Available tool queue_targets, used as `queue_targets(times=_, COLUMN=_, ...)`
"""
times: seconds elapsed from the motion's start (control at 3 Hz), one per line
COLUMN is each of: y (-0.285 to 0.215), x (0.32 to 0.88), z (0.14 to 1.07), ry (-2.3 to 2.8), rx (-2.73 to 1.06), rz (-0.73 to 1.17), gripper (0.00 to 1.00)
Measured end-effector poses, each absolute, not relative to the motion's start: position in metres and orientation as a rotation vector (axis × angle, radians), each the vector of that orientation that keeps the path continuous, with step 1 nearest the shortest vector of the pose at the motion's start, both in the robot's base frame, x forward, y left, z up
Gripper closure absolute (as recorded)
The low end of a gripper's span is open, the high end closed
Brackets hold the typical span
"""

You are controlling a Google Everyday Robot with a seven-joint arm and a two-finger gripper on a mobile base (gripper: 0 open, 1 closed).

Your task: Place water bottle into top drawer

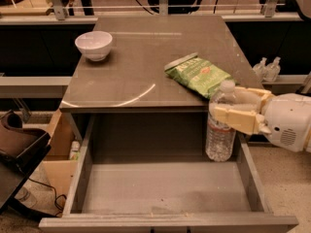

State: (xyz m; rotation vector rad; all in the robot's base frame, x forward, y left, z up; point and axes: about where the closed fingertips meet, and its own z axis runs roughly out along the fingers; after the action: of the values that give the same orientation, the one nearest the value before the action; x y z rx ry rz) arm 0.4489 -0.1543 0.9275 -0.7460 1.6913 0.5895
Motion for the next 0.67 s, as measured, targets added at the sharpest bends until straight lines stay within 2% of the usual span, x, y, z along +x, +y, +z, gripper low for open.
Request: queue_targets(times=0.67, y=-0.136, x=0.431, z=0.879, ry=1.609, rx=-0.886, rz=0.844, gripper=1.0)
